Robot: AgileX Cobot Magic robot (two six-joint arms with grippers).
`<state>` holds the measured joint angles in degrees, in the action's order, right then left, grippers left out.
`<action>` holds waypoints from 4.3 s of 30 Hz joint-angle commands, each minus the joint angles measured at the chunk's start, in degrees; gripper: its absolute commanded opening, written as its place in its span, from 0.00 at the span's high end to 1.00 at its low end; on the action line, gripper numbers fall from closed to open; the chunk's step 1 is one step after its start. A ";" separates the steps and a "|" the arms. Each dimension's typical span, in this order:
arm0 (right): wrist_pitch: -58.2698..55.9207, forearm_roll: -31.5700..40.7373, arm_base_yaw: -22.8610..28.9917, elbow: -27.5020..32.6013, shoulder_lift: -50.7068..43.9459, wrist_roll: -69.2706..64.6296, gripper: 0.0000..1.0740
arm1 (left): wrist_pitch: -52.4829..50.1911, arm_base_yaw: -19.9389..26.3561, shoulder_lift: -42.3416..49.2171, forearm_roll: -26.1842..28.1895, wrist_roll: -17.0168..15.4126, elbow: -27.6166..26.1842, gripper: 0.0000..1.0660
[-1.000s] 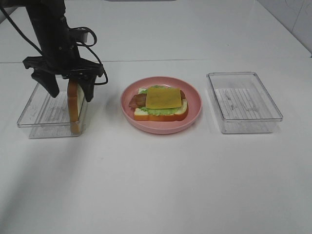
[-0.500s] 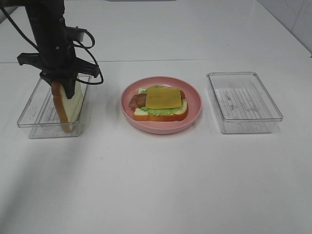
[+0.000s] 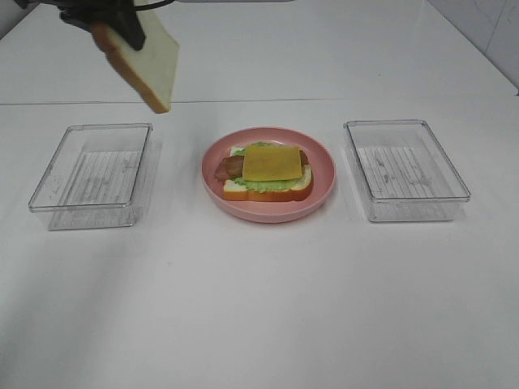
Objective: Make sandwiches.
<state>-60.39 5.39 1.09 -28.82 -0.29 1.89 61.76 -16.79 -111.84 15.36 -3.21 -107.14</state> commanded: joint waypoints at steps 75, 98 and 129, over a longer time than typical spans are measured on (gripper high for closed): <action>0.23 0.11 -0.17 0.11 -1.26 0.40 0.08 | 11.40 -2.35 -14.61 -11.23 1.03 -15.47 0.20; 0.23 0.11 -0.17 0.11 -1.26 0.40 0.08 | 7.85 16.27 7.56 -13.87 5.61 7.16 0.21; 0.23 0.11 -0.17 0.11 -1.26 0.40 0.08 | -1.89 16.27 113.56 -11.86 4.93 78.15 0.22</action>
<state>-60.39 5.44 1.09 -28.82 -0.29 1.89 59.70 -0.34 -1.83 2.81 2.12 -29.16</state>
